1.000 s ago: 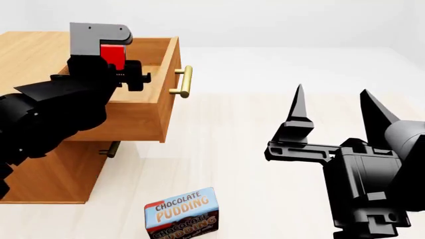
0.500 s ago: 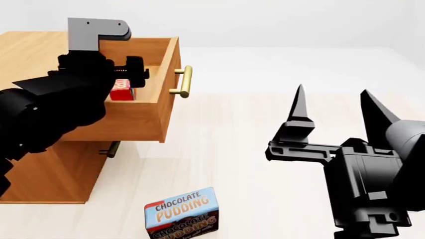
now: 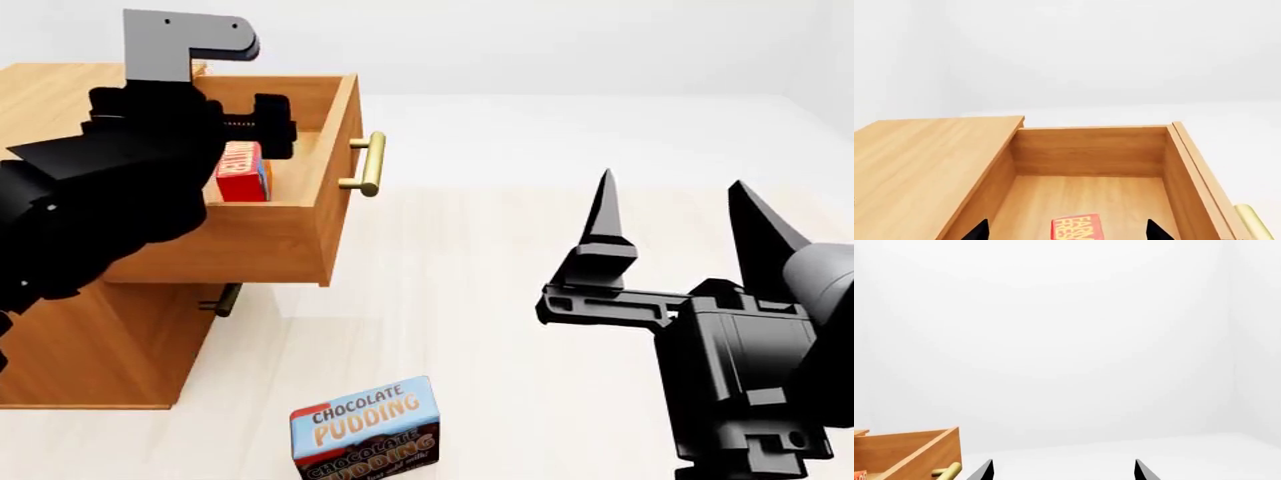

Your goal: Put the butter at the back in the top drawer of the cabinet and close it.

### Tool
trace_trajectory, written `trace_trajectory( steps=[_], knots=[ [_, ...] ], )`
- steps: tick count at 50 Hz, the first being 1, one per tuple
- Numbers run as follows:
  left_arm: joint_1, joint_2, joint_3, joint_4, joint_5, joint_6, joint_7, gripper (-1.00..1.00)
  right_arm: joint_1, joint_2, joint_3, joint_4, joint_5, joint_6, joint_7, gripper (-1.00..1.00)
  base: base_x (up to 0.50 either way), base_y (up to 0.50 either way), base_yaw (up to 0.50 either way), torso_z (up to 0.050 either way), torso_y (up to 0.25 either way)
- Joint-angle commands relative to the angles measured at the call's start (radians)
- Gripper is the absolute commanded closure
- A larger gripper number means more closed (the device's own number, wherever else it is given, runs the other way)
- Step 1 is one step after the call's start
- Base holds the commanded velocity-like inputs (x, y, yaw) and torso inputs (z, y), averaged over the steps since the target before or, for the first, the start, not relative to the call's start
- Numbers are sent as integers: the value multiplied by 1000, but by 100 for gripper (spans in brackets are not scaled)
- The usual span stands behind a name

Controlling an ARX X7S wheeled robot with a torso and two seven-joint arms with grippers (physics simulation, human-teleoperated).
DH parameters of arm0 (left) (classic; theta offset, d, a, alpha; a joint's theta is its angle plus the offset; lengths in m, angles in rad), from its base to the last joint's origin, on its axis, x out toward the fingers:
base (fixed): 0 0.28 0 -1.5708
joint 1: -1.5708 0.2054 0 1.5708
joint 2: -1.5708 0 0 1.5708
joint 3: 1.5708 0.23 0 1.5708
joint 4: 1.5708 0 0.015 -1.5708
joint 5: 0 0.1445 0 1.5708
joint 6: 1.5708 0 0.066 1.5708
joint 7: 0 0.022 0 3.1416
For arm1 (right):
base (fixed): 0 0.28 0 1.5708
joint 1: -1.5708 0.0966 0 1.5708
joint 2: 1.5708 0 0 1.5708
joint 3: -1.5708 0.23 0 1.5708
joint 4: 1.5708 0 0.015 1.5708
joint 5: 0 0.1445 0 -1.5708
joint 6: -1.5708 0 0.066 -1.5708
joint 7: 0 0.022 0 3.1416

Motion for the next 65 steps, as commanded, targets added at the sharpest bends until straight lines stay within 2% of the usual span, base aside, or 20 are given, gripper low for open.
trace_trajectory(
  steps=[1, 15, 24, 35, 52, 65],
  knots=[
    [-16, -22, -7, 100, 13, 2, -23, -100, 11, -1, -8, -2, 6, -3, 8, -100, 0, 0, 0, 0, 0],
    [-30, -30, -3, 404, 57, 21, -84, -100, 44, 4, -17, -13, 35, 0, 36, -100, 0, 0, 0, 0, 0],
    [-35, 39, 8, 481, 90, 32, -119, -100, 51, 25, -33, -26, 41, -22, 51, -100, 0, 0, 0, 0, 0],
    [-26, 140, 45, 570, 147, 42, -140, -100, 104, 94, -139, -28, 32, -118, 77, -100, 0, 0, 0, 0, 0],
    [114, 274, 134, 589, 270, 115, -135, -100, 160, 132, -233, -26, 21, -177, 95, -100, 0, 0, 0, 0, 0],
    [259, 293, 184, 520, 357, 220, -66, -100, 161, 163, -292, -23, -16, -235, 90, -100, 0, 0, 0, 0, 0]
  ],
)
